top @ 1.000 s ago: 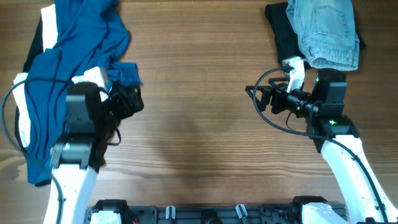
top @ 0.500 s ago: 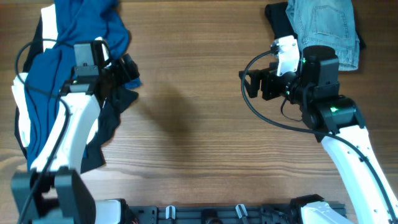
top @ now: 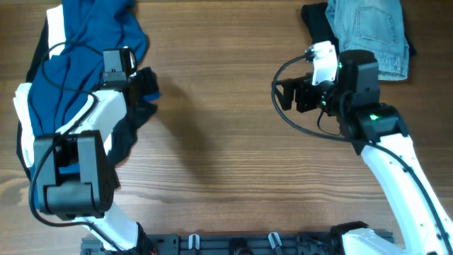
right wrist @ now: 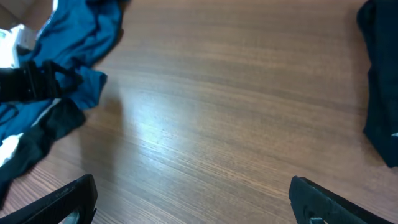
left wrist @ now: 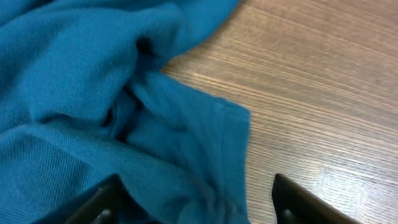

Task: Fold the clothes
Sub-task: 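Reach the left gripper into the blue shirt on the clothes pile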

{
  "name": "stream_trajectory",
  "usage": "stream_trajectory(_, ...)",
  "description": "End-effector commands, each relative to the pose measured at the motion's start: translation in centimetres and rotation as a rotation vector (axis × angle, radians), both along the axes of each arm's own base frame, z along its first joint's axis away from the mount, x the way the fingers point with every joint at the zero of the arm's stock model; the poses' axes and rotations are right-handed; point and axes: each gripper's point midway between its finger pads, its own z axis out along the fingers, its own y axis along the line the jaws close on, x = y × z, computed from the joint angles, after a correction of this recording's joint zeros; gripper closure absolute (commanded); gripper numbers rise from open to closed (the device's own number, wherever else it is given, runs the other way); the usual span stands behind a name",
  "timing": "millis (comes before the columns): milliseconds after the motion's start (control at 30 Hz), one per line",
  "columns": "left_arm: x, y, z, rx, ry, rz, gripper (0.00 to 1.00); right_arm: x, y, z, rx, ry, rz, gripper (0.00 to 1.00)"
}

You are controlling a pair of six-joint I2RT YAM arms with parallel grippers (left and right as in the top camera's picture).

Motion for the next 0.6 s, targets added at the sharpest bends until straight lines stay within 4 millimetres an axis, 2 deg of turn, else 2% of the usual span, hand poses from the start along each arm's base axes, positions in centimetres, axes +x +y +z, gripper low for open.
stream_trajectory(0,0.6,1.0,0.3,0.012,-0.018,0.064,0.43,0.7,0.0,-1.8,-0.034,0.037,0.003,0.01)
stream_trajectory(67,0.5,1.0,0.1,0.009,-0.013,0.067,0.6,0.8,0.0,-2.6,-0.037,0.059,0.003,0.02)
stream_trajectory(267,0.5,0.9,0.0,-0.013,-0.011,0.097,0.96,1.0,0.1,-3.1,-0.04,0.071,0.002,0.05)
stream_trajectory(400,0.2,0.4,0.0,-0.056,-0.003,0.129,0.96,1.0,0.0,-3.1,-0.039,0.07,0.001,0.11)
stream_trajectory(467,-0.3,-0.5,1.2,-0.087,-0.003,0.147,0.96,1.2,-0.4,-3.0,-0.018,0.078,-0.032,0.14)
stream_trajectory(567,-1.2,-3.4,4.7,-0.15,-0.027,0.086,0.96,1.8,-1.8,-2.8,0.026,0.095,-0.11,0.18)
